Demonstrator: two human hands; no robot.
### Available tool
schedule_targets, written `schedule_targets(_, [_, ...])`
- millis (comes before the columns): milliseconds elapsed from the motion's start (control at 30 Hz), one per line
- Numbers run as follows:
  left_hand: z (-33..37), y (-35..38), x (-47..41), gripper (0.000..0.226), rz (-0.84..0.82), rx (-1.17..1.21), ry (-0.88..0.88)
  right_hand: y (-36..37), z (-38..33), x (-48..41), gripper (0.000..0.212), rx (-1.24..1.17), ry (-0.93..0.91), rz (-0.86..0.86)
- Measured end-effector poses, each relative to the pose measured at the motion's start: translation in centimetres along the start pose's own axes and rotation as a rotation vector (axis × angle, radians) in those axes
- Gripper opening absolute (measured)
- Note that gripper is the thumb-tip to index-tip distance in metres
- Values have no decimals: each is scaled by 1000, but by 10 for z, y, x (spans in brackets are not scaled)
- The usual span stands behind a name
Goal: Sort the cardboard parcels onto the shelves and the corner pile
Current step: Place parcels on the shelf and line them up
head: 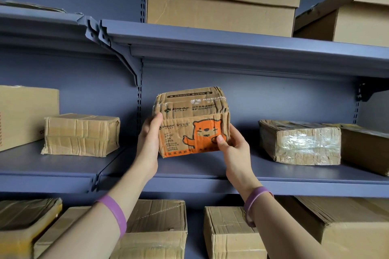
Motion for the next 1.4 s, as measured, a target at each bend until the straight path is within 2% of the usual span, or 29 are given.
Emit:
schedule_targets(167, [4,3,4,26,5,-55,66,4,-8,4,36,7,-61,-147])
schedule_targets(233, [4,4,6,36,-52,-130,94,5,-11,6,36,-66,-51,-124])
schedule_targets(333, [1,3,6,47,-101,-177,99,6,-12,6,62,-174,8,-19])
schedule_targets(367, [0,3,6,47,-127,-188,110,6,-11,6,64,-183,24,11])
schedule_targets(433, [0,1,6,40,-153,-218,134,5,-10,6,55,-180,30,56])
schedule_targets(667, [0,0,6,45,-58,-287,138,5,-5,3,27,-146,55,143])
schedule_targets(700, [0,0,7,41,-62,-287,141,4,-3,2,23,-144,58,151])
schedule_targets(767, [0,1,9,18,-84,-265,143,2,-2,2,22,-139,55,160])
schedule_targets(800, [1,3,10,19,-92,-259,129,2,-3,2,25,-128,45,159])
schedule_targets(900, [0,5,9,76,-43,-237,94,2,-2,3,32,-74,12,152])
schedule_targets(933, [0,5,7,85,-9,-230,90,2,-1,3,32,-57,6,148])
schedule_targets(1033, [-2,3,3,95,55,-200,27,2,0,3,35,5,-4,146])
schedule_targets(1100, [-1,2,3,87,75,-157,4,2,2,2,38,52,-4,148])
schedule_targets(1200, [-2,1,1,58,114,-76,5,6,1,2,54,155,-19,125])
schedule_targets(1267, [-3,1,0,43,127,-36,4,8,0,4,64,202,-31,51])
schedule_targets(1333, [-2,2,1,20,115,-42,33,9,-4,7,78,114,-22,-14])
schedule_targets(1367, [-3,2,1,10,104,-47,52,9,-6,8,79,44,-13,-29])
schedule_targets(1400, [-3,3,3,3,92,-46,67,8,-6,7,70,-1,-23,-34])
Point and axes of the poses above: each hand's wrist, its own x-axis away from the middle knuckle, its own y-axis out of the palm, z = x × y, the point moved 1 cm from there along -x, towards the middle knuckle, and after that the axes turned 2 degrees about -z, right-handed, at the moved point
